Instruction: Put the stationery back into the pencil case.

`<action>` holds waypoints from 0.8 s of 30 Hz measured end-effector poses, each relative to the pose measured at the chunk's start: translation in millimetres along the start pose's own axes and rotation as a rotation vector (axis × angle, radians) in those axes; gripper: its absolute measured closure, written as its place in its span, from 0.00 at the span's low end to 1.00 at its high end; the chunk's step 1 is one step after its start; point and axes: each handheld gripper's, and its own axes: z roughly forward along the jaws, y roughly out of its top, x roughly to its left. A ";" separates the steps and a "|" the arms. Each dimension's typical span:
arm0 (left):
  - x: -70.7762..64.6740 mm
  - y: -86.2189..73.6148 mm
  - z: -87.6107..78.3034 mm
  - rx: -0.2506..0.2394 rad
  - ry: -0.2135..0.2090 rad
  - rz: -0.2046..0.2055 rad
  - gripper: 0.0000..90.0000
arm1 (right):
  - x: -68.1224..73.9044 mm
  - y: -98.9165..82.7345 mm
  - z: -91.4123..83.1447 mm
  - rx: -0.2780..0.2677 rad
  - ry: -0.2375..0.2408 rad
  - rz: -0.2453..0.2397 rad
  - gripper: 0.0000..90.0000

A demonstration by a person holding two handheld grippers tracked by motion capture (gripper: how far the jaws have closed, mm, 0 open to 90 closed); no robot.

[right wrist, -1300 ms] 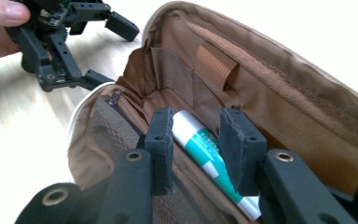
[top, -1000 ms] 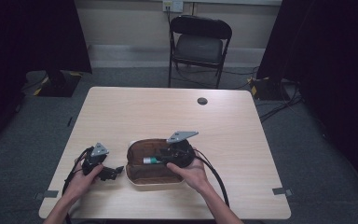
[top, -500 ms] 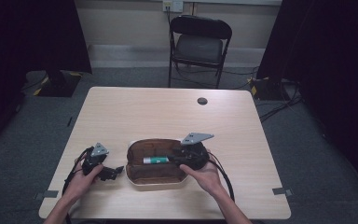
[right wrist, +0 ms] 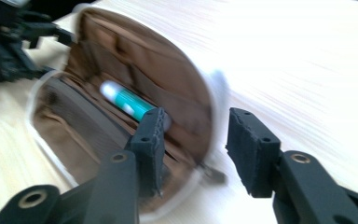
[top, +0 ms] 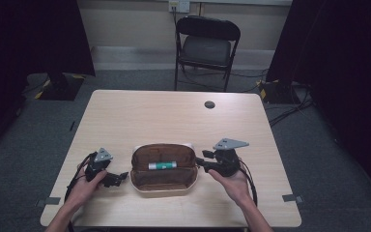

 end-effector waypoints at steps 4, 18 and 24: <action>0.0 0.0 0.0 0.000 0.000 0.000 0.00 | -15.3 -15.0 -8.2 0.009 -0.057 0.030 0.55; 0.0 0.0 0.0 0.000 0.000 0.000 0.00 | -70.3 -74.8 -11.8 0.144 -0.280 0.157 0.35; 0.0 0.0 0.0 0.000 0.000 0.000 0.00 | -78.2 -84.2 -8.2 0.164 -0.356 0.169 0.26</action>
